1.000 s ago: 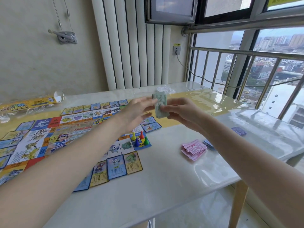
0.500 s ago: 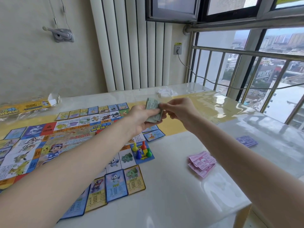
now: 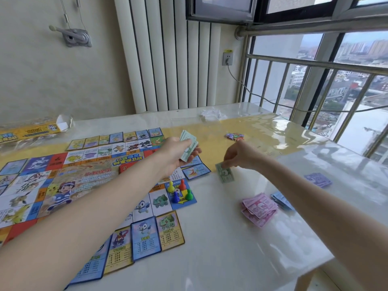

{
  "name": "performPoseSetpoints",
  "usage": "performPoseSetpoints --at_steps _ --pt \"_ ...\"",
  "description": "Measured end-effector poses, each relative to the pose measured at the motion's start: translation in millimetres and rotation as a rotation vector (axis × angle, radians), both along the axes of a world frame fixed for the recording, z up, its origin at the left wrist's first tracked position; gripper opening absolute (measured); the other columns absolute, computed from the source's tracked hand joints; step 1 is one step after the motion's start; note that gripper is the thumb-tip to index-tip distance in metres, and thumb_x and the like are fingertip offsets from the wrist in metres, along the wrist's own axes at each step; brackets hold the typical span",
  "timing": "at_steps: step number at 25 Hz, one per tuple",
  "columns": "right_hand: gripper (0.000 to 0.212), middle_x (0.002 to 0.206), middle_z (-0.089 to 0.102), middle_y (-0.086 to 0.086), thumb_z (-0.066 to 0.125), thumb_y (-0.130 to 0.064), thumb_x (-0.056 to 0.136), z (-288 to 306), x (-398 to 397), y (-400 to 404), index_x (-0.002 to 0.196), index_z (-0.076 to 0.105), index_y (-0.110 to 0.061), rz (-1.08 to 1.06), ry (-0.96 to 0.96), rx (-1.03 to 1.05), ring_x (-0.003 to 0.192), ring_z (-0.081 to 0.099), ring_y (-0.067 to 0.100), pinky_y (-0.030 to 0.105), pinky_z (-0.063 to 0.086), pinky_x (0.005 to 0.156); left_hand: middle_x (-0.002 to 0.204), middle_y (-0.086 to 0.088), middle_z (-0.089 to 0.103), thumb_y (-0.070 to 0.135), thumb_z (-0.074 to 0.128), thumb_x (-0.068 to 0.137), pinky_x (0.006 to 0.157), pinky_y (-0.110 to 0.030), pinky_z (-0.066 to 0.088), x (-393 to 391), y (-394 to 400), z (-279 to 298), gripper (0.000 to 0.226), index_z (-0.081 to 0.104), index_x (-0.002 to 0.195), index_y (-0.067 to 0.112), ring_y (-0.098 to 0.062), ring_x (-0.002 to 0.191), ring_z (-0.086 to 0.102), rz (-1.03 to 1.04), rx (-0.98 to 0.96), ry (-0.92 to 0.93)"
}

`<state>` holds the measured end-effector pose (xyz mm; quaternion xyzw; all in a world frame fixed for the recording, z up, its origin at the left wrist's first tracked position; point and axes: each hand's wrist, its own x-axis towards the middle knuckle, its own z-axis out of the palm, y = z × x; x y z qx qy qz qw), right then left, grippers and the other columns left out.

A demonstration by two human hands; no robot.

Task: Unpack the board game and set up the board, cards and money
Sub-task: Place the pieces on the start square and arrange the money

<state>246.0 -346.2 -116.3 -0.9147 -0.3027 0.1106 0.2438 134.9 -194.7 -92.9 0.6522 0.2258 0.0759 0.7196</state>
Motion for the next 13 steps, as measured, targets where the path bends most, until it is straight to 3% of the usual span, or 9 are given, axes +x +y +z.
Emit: performPoseSetpoints --at_steps 3,6,10,13 --pt "0.018 0.067 0.055 -0.002 0.074 -0.017 0.075 -11 2 5 0.087 0.069 -0.004 0.021 -0.153 -0.027 0.063 0.049 0.011 0.015 0.033 0.05 0.074 -0.011 0.055 0.01 0.031 0.099 0.049 -0.017 0.038 -1 -5 -1 0.027 0.051 0.082 0.002 -0.011 0.058 0.044 -0.007 -0.052 0.045" --pt "0.031 0.085 0.058 0.002 0.073 -0.023 0.076 -12 3 7 0.1 0.061 -0.007 0.029 -0.22 -0.091 0.07 0.049 0.012 0.014 0.031 0.051 0.076 -0.014 0.054 0.005 0.027 0.098 0.056 -0.022 0.041 -5 1 -2 0.027 0.05 0.084 -0.001 -0.014 0.061 0.046 0.004 -0.119 0.028" --pt "0.023 0.077 0.061 0.002 0.062 -0.024 0.086 19 -12 38 0.097 0.062 -0.004 0.0 -0.111 0.334 0.057 0.051 0.009 0.012 0.04 0.048 0.081 -0.015 0.062 -0.001 0.036 0.098 0.062 -0.027 0.054 -13 19 -1 0.017 0.05 0.109 -0.002 -0.02 0.07 0.061 0.0 -0.076 0.006" --pt "0.022 0.07 0.064 0.005 0.065 -0.018 0.084 39 -30 78 0.092 0.066 0.002 0.17 0.029 0.416 0.055 0.055 0.012 0.016 0.046 0.05 0.076 -0.011 0.065 -0.001 0.048 0.094 0.06 -0.027 0.056 -22 42 4 0.017 0.054 0.11 0.0 -0.016 0.06 0.066 0.044 -0.036 -0.025"
